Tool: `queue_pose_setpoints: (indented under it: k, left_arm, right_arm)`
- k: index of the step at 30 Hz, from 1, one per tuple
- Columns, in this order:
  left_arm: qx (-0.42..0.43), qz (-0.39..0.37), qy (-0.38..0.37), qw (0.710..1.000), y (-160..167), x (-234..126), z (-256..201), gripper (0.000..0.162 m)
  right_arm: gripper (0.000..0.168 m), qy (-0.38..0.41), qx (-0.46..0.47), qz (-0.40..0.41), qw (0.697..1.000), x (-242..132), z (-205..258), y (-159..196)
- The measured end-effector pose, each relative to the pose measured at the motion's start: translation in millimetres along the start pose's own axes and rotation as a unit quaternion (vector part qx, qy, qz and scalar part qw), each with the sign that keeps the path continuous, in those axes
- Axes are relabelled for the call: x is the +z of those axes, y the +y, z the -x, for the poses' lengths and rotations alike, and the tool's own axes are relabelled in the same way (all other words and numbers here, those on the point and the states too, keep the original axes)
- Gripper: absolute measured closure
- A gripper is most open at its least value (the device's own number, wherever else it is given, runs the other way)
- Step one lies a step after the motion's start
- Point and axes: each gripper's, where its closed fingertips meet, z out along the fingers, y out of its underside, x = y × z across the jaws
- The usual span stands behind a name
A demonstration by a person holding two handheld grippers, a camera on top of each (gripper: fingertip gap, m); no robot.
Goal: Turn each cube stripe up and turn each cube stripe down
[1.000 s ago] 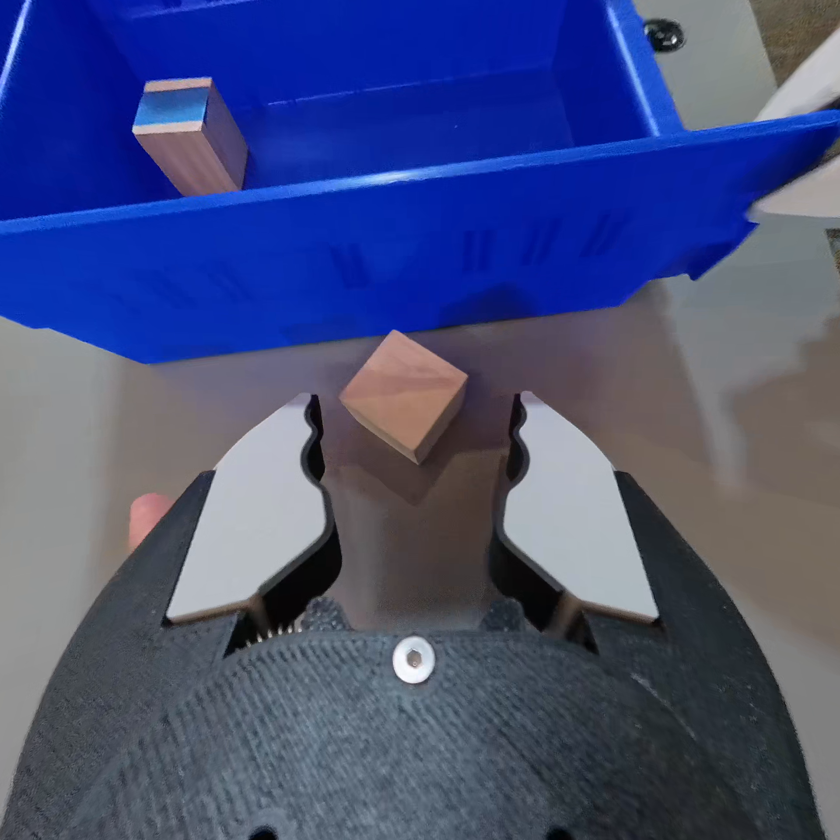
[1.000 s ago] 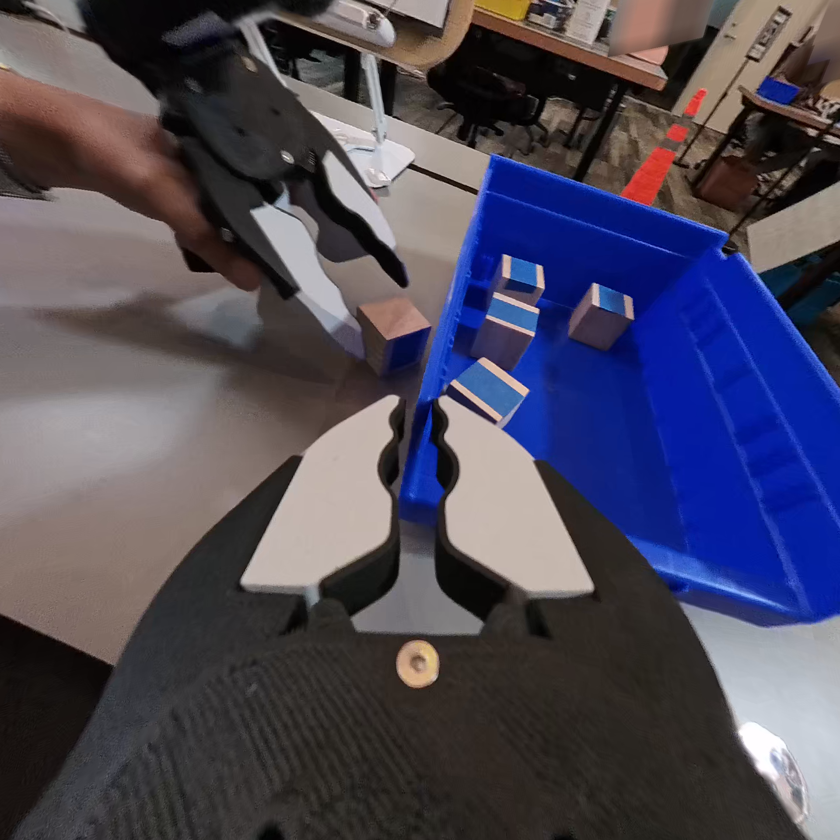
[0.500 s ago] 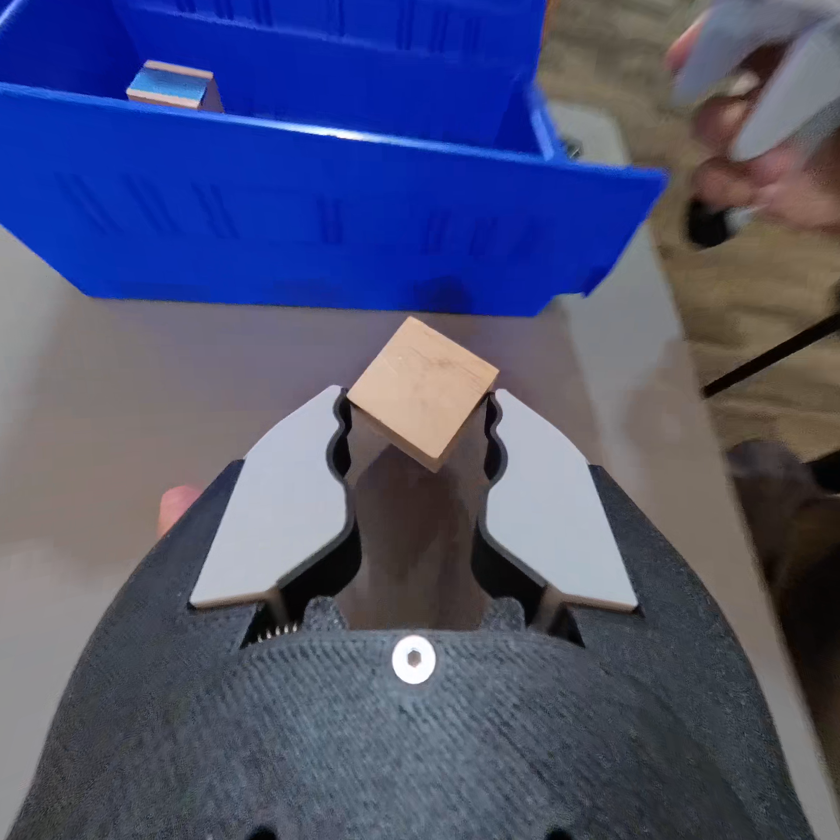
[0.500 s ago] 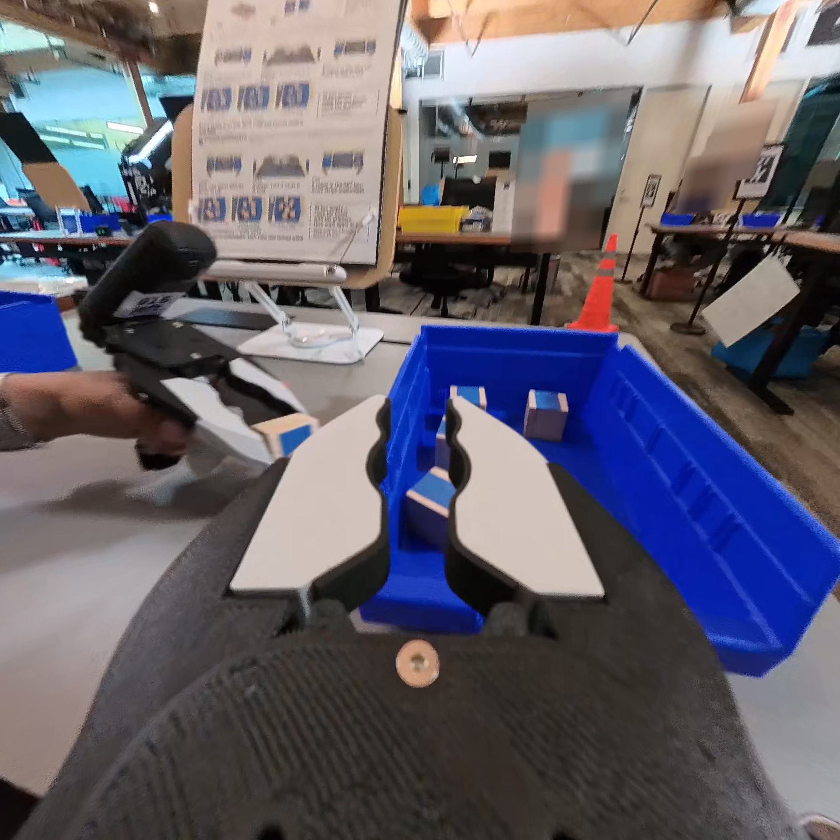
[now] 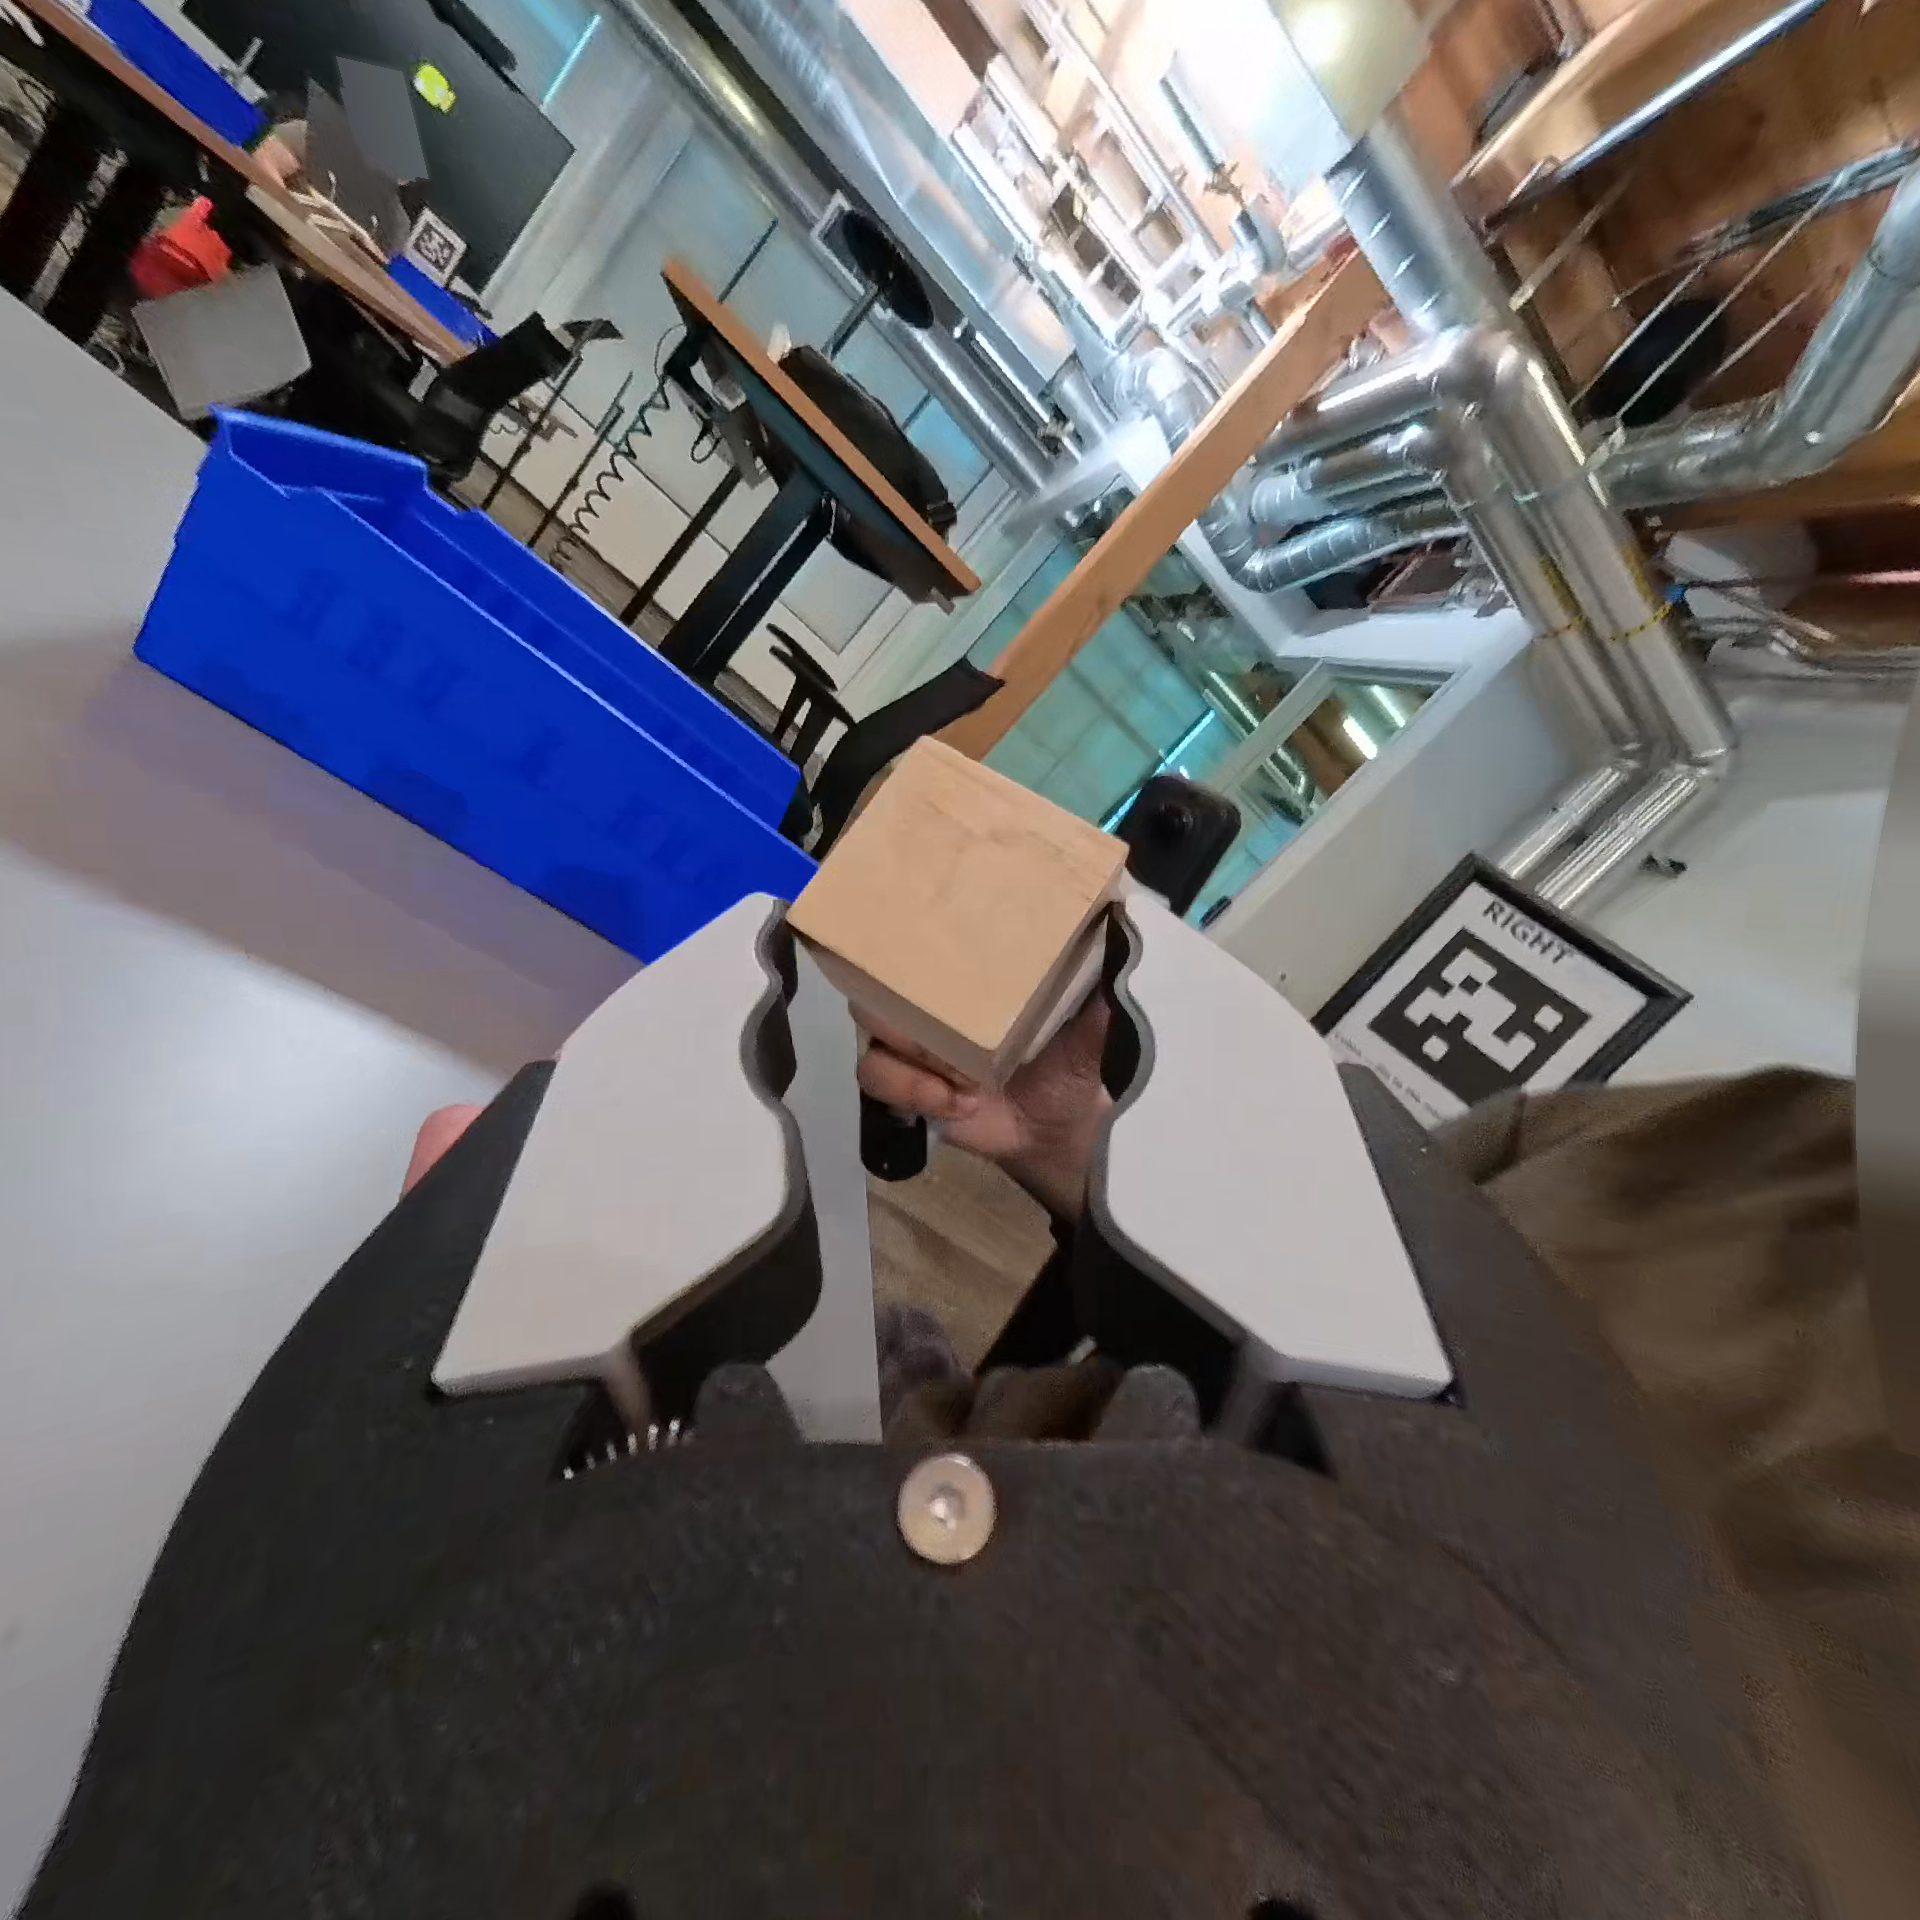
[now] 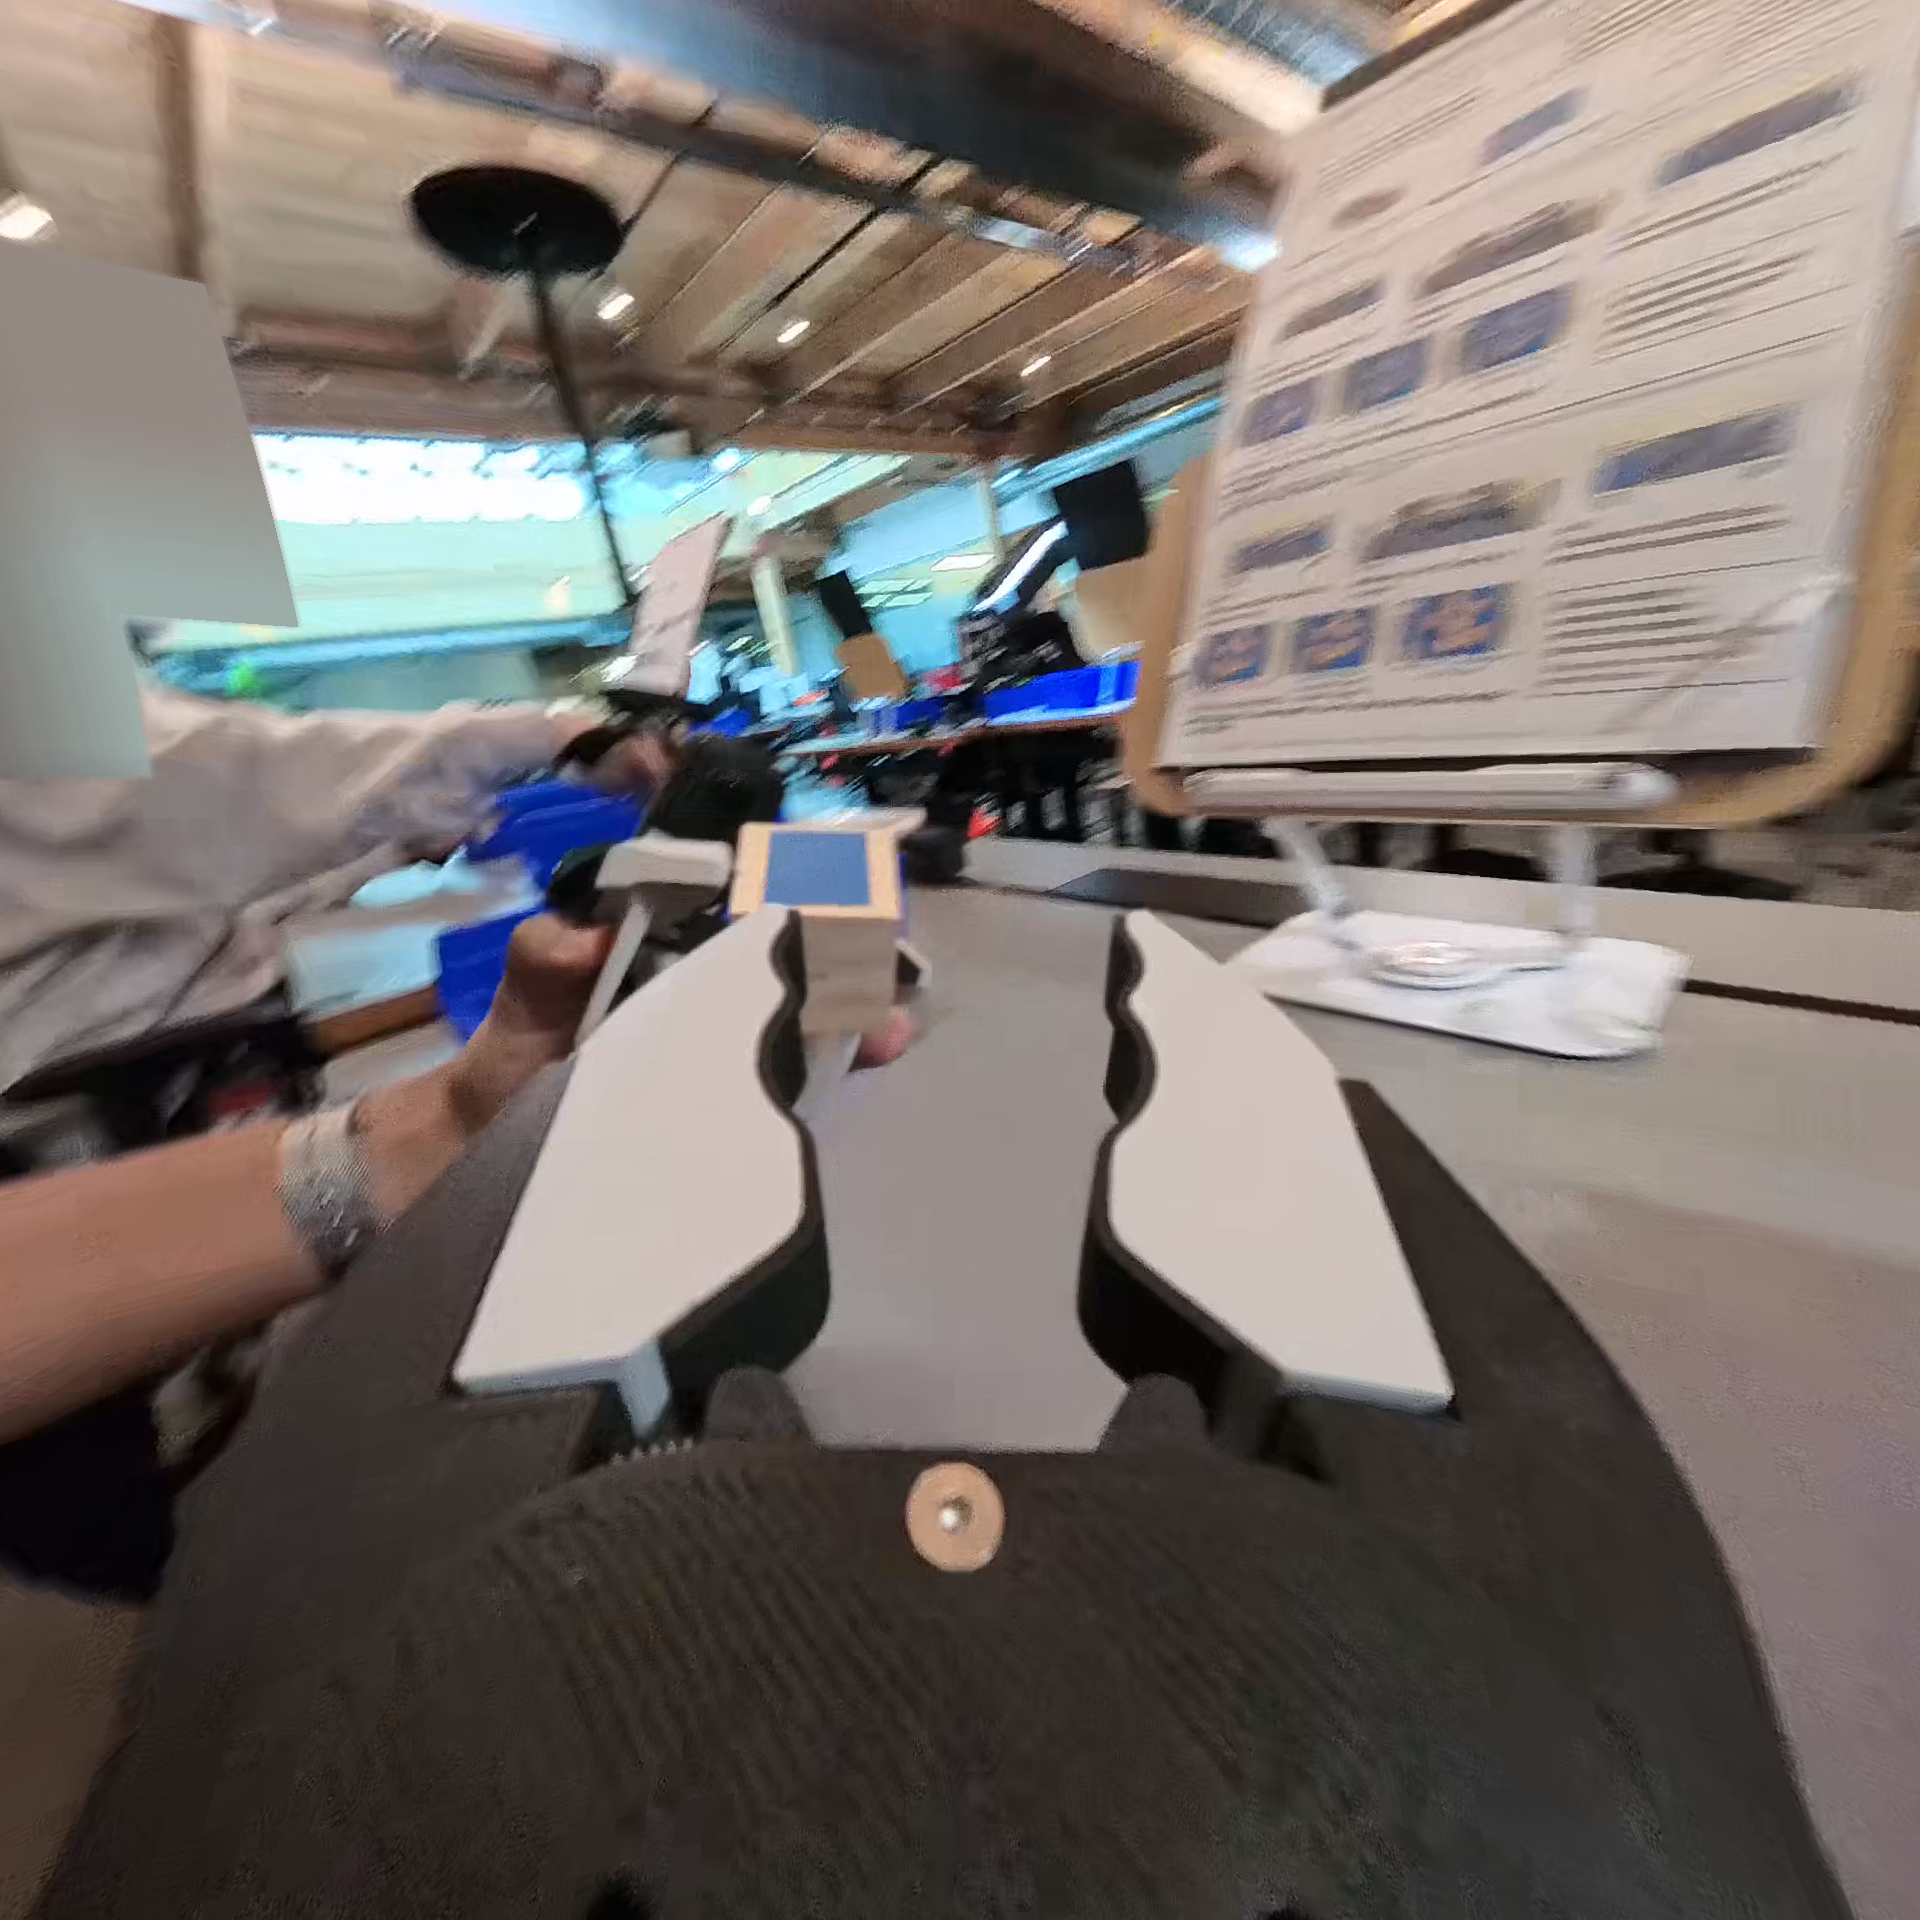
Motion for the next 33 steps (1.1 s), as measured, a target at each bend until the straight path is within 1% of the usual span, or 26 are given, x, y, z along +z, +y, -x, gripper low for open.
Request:
queue_pose_setpoints:
  k: [2,4,6,8,10,16,21,25,28,33]
  left_arm:
    - [0.0,0.038,0.004,0.999,17,-10,-7,0.105]
    - [0.002,0.092,0.001,0.996,35,-17,-4,0.105]
    - [-0.001,0.109,-0.007,0.994,42,-22,0,0.105]
    - [-0.023,0.11,0.027,0.993,44,-23,-10,0.105]
    - [-0.041,0.114,0.062,0.991,47,-24,-22,0.105]
    - [-0.054,0.131,0.089,0.986,58,-26,-34,0.105]
    - [-0.062,0.148,0.098,0.982,65,-22,-37,0.105]
    - [-0.074,0.151,0.124,0.978,67,-20,-44,0.105]
    - [-0.073,0.163,0.127,0.976,72,-19,-46,0.105]
    - [-0.071,0.159,0.126,0.977,70,-19,-46,0.105]
  right_arm:
    - [0.1,-0.07,-0.033,0.043,0.996,13,30,18]
    - [0.098,-0.115,-0.074,0.077,0.988,17,47,35]
    - [0.098,-0.143,-0.079,0.084,0.983,17,56,47]
    - [0.098,-0.16,-0.081,0.088,0.98,18,61,50]
    - [0.099,-0.168,-0.079,0.074,0.98,20,62,46]
    - [0.099,-0.231,-0.046,0.075,0.969,17,79,47]
    - [0.103,-0.256,-0.05,0.07,0.963,12,95,43]
    - [0.106,-0.26,-0.056,0.066,0.962,11,100,40]
    - [0.108,-0.264,-0.064,0.067,0.96,11,103,41]
    - [0.11,-0.261,-0.071,0.066,0.96,12,104,41]
